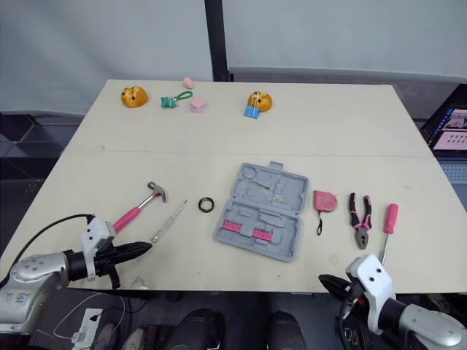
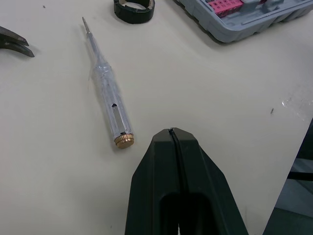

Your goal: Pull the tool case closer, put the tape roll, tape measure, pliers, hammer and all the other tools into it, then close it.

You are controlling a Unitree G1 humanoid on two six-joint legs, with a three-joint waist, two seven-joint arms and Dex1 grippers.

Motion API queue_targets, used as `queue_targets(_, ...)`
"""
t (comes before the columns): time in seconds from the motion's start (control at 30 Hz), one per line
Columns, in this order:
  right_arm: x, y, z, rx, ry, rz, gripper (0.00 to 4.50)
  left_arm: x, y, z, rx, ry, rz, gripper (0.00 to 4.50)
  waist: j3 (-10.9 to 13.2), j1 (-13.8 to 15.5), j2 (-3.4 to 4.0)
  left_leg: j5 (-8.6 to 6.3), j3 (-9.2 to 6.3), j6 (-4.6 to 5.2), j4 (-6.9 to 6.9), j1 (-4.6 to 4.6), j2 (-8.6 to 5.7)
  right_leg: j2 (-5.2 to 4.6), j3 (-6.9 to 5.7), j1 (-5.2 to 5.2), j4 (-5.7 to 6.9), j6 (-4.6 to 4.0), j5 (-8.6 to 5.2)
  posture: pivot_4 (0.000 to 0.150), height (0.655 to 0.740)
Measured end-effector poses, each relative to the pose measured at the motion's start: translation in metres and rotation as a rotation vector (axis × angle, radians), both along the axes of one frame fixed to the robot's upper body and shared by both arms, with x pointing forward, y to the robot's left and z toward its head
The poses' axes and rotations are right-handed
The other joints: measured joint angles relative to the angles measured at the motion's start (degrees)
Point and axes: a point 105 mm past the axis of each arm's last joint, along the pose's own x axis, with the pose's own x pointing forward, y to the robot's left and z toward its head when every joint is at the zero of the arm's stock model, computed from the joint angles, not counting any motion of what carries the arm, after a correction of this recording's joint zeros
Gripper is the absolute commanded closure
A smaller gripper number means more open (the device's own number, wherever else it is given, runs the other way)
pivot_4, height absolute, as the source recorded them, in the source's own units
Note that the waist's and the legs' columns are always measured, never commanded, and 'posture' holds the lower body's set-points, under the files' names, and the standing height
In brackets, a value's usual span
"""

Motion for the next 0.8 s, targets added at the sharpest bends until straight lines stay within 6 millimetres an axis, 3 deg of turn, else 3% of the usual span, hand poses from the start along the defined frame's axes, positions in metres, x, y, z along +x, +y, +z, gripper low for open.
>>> queue_targets(0.47, 0.0, -0.005, 0.003, -0.011, -0.01, -0.017, 4.46, 0.01, -0.01, 0.007, -0.053, -0.024, -0.023, 4.5, -0.01, 0.08, 0.01, 0.01, -0.01, 0.0, 0.01, -0.01, 0.0, 0.02, -0.02, 0.0, 0.02, 0.0, 0.0, 0.15, 0.6677)
queue_targets(0.6, 0.009, -0.003, 0.009, -0.01, -0.038, -0.009, 4.46, 0.038, -0.019, 0.027, -0.035, -0.064, -0.079, 4.5, -0.02, 0.53, 0.0, 0.01, -0.03, 0.0, 0.09, -0.02, -0.04, 0.01, -0.06, 0.03, 0.07, 0.0, 0.0, 0.15, 0.6677)
queue_targets(0.73, 0.029, -0.003, 0.024, -0.029, -0.065, 0.001, 4.46, 0.069, -0.05, 0.063, 0.017, -0.086, -0.218, 4.5, -0.03, 0.26, -0.01, 0.02, 0.03, 0.02, 0.11, -0.01, -0.07, 0.08, -0.05, 0.0, 0.4, 0.03, 0.01, 0.15, 0.6677)
queue_targets(0.8, 0.04, -0.003, 0.032, -0.036, -0.072, -0.005, 4.46, 0.08, -0.065, 0.068, 0.049, -0.069, -0.273, 4.5, -0.03, 0.11, 0.0, 0.02, 0.06, 0.01, 0.1, -0.02, -0.07, 0.11, -0.07, -0.04, 0.48, 0.02, 0.01, 0.15, 0.6677)
